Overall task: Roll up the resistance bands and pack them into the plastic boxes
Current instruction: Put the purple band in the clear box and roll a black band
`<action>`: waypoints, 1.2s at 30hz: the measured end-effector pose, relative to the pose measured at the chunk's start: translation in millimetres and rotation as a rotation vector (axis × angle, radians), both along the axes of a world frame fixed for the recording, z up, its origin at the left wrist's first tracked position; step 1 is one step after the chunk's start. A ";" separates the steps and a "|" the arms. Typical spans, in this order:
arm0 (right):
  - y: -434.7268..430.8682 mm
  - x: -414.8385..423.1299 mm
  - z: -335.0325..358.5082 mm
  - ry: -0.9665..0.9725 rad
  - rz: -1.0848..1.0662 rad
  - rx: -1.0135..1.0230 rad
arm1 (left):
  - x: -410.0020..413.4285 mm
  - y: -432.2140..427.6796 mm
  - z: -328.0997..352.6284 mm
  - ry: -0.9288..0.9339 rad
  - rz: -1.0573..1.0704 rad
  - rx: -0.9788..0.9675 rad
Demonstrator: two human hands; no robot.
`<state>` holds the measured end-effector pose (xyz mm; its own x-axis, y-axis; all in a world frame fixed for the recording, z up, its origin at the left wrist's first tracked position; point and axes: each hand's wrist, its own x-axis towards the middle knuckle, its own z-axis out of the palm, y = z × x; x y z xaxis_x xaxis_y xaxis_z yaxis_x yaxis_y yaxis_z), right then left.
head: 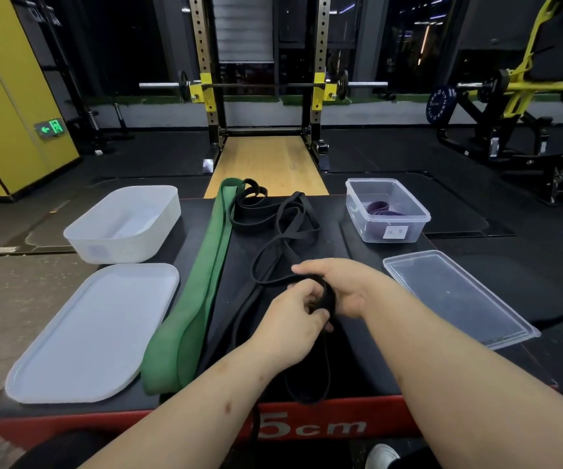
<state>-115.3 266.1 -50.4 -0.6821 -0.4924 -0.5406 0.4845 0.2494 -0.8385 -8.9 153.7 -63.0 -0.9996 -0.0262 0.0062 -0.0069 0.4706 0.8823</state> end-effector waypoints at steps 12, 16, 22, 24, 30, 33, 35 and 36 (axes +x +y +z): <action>32.8 -68.8 2.4 0.048 -0.727 -0.573 | -12.9 -2.6 -5.3 -0.089 0.006 -0.011; 37.9 -91.0 -15.4 0.119 -0.760 -0.227 | -15.3 3.7 -11.4 -0.138 -0.021 -0.027; 15.6 -112.0 -13.2 0.305 -0.499 0.056 | -17.0 2.1 -15.9 -0.145 -0.016 0.119; 10.3 -125.2 -7.5 0.387 -0.567 -0.093 | -18.7 0.3 -11.9 -0.115 0.016 0.184; 22.5 -107.1 -26.7 0.563 -0.248 0.432 | -22.2 2.5 -10.5 -0.138 0.056 0.329; 35.4 -77.3 -19.3 0.668 -0.214 0.616 | -20.3 5.0 -8.8 -0.152 0.082 0.386; 44.7 -53.3 -17.8 0.704 -0.165 0.665 | -19.4 5.4 -11.3 -0.165 0.090 0.385; 49.2 -41.8 -20.9 0.696 -0.151 0.660 | -18.6 5.3 -11.8 -0.170 0.092 0.384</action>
